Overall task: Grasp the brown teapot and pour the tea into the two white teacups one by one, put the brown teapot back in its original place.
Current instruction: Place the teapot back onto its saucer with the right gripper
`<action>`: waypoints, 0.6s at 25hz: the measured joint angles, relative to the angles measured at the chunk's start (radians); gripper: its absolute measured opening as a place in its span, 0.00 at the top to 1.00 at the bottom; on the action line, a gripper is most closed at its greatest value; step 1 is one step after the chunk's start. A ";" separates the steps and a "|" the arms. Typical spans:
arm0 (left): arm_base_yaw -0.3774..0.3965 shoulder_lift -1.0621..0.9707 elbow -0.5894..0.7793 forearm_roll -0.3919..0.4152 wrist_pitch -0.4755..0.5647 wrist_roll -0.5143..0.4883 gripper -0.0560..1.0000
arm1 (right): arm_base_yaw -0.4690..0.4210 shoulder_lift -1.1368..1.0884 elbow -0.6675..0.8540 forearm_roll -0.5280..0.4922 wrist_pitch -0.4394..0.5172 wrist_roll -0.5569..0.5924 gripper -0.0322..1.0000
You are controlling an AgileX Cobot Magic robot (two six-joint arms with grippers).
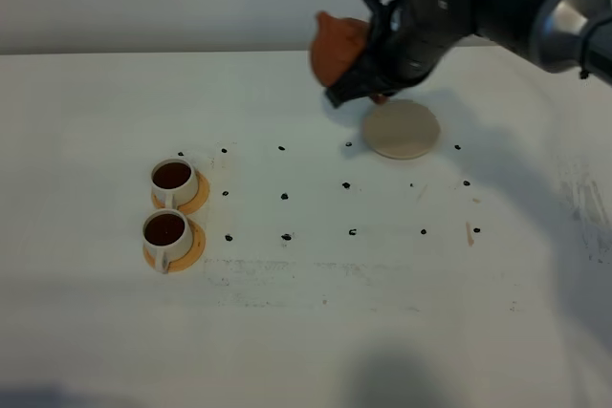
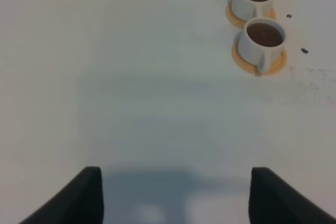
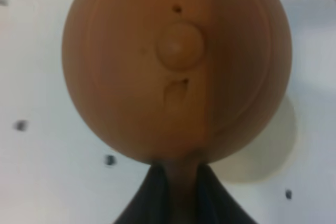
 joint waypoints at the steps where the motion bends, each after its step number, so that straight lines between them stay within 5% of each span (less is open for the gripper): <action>1: 0.000 0.000 0.000 0.000 0.000 0.000 0.42 | -0.020 0.000 0.020 0.003 -0.019 0.010 0.87; 15: 0.000 0.000 0.000 0.000 0.000 0.000 0.42 | -0.166 0.091 0.130 0.002 -0.152 0.111 0.87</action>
